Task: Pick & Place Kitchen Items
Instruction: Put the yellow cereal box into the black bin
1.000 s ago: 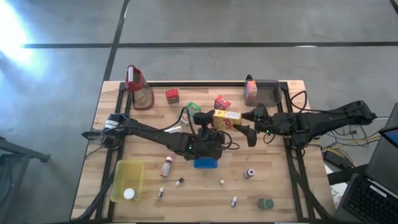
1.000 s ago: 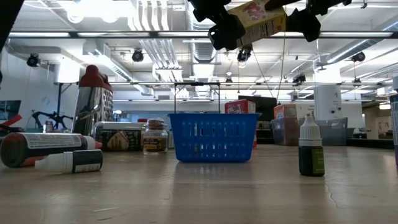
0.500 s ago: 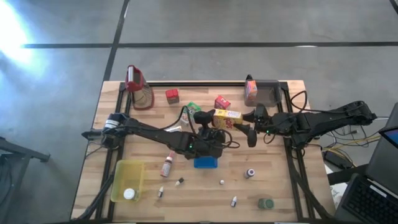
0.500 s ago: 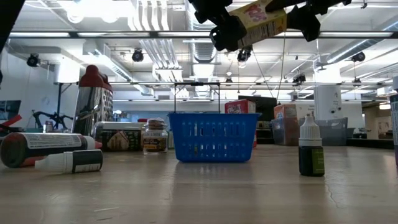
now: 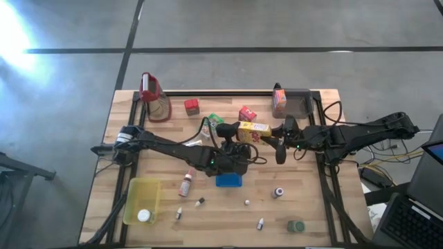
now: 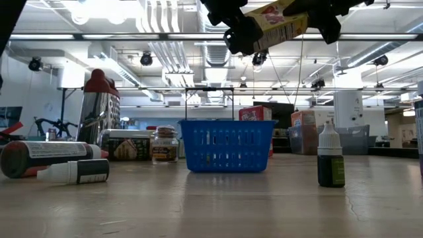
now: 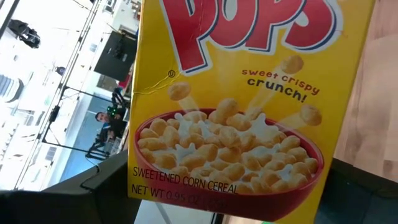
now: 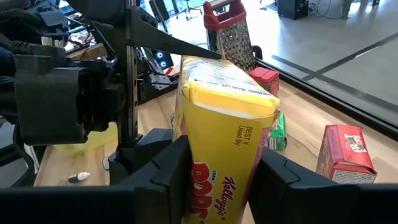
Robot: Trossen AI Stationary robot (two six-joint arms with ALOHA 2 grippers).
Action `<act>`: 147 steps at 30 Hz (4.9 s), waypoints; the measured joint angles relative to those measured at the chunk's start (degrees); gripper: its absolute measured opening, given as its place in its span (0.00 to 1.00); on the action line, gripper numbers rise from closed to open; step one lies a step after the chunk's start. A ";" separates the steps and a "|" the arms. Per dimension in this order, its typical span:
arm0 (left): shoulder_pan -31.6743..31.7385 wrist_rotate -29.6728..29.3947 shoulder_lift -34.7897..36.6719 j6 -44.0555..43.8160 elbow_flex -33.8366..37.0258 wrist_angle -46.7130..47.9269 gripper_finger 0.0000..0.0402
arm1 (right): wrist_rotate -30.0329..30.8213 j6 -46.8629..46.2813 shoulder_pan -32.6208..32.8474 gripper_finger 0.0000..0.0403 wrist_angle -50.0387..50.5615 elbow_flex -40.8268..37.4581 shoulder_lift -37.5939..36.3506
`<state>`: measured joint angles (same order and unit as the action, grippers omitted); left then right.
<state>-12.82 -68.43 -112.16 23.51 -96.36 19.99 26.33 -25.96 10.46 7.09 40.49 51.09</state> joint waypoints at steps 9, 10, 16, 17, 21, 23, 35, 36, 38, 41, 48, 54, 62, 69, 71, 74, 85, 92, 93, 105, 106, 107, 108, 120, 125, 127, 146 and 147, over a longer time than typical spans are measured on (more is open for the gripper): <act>-0.02 0.17 0.00 -0.20 0.00 0.00 0.90 | 0.00 0.02 0.00 0.31 -0.02 0.00 0.00; -0.02 0.09 0.00 -0.20 0.00 0.00 0.90 | 0.00 0.04 0.00 0.31 -0.02 0.00 0.00; -0.11 -0.63 0.00 -0.59 0.00 -0.13 0.98 | 0.02 0.22 -0.02 0.29 -0.20 0.00 0.00; -0.13 -0.65 0.00 -0.22 0.00 -0.13 0.99 | 0.04 0.23 -0.03 0.28 -0.17 0.00 0.00; -0.34 -3.19 0.00 0.28 0.00 0.18 0.96 | -0.56 0.22 -0.07 0.26 -0.35 0.00 -0.02; -0.68 -5.44 0.00 0.39 0.00 1.53 0.96 | -0.81 0.18 -0.07 0.27 -0.06 0.03 -0.10; -1.29 -8.49 2.49 -5.84 0.02 5.06 0.99 | -1.57 -0.82 0.04 0.24 8.84 4.28 -0.11; -1.27 -8.99 2.49 -6.24 0.02 5.55 0.99 | -1.55 -0.79 0.02 0.23 8.97 4.28 -0.13; -1.27 -11.84 2.49 -6.75 0.04 7.83 0.99 | -1.57 -0.76 0.01 0.24 9.53 4.28 -0.11; -1.27 -14.50 2.94 -8.49 0.04 12.24 1.00 | -2.49 -1.03 -0.02 0.25 10.72 4.26 -0.07; -0.84 -16.36 5.06 -27.07 0.03 28.77 1.00 | -2.58 -2.87 -0.02 0.23 13.16 4.34 -0.49; -0.79 -14.80 5.53 -60.09 1.94 47.66 1.00 | -2.69 -7.49 -2.17 0.23 27.35 10.58 -1.38; -1.22 -15.78 5.30 -74.65 13.27 37.37 1.00 | -2.84 -10.36 -12.03 0.25 46.99 25.26 2.05; -1.19 -12.19 5.25 -69.87 23.06 18.99 1.00 | -4.91 -10.38 -22.92 0.22 58.21 35.02 9.50; -1.18 -11.46 5.25 -68.77 24.53 16.55 1.00 | -5.64 -10.36 -26.32 0.23 60.86 37.00 12.01; -1.18 -11.08 5.25 -68.50 25.89 16.11 1.00 | -6.30 -10.31 -31.32 0.25 63.85 39.57 15.66; -1.18 -11.10 5.25 -66.53 26.38 16.50 1.00 | -12.08 -6.58 -48.35 0.22 70.01 45.88 24.02; -1.11 -11.12 5.25 -66.35 26.36 16.46 1.00 | -17.08 -3.55 -56.66 0.25 70.90 46.51 27.92; -1.11 -11.12 5.25 -66.01 26.36 16.46 1.00 | -17.38 -3.15 -57.64 0.26 71.23 46.51 28.53; 0.62 -11.12 5.25 -65.55 26.36 16.38 1.00 | -17.42 0.72 -64.74 0.21 72.05 46.51 30.77; 0.80 -11.12 5.25 -65.57 26.36 16.08 1.00 | -17.41 0.71 -65.03 0.22 72.06 46.50 30.77; 1.04 -11.12 5.25 -65.57 26.36 15.73 1.00 | -17.40 0.70 -65.12 0.22 72.11 46.49 30.88; 1.24 -11.12 5.25 -65.52 26.36 15.33 1.00 | -17.42 0.70 -65.18 0.23 72.18 46.49 31.13; 1.70 -9.05 5.25 -63.80 26.36 13.94 1.00 | -18.52 0.48 -65.11 0.22 71.97 45.97 39.88; 1.75 -9.06 5.25 -63.72 26.36 13.94 1.00 | -20.62 0.47 -65.11 0.22 71.93 45.97 43.42; 1.75 -9.05 5.25 -63.49 26.36 13.93 1.00 | -20.83 0.48 -65.09 0.24 71.91 45.97 44.60; 1.75 -8.92 5.25 -62.84 26.36 13.84 1.00 | -20.94 1.03 -65.48 0.24 70.00 46.01 53.55; 1.75 -8.92 5.25 -62.84 26.36 13.84 1.00 | -20.94 1.13 -65.51 0.25 70.01 46.04 53.67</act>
<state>-11.07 -77.34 -106.91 -39.33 -70.00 33.82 5.39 -24.83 -55.05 77.10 86.53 104.76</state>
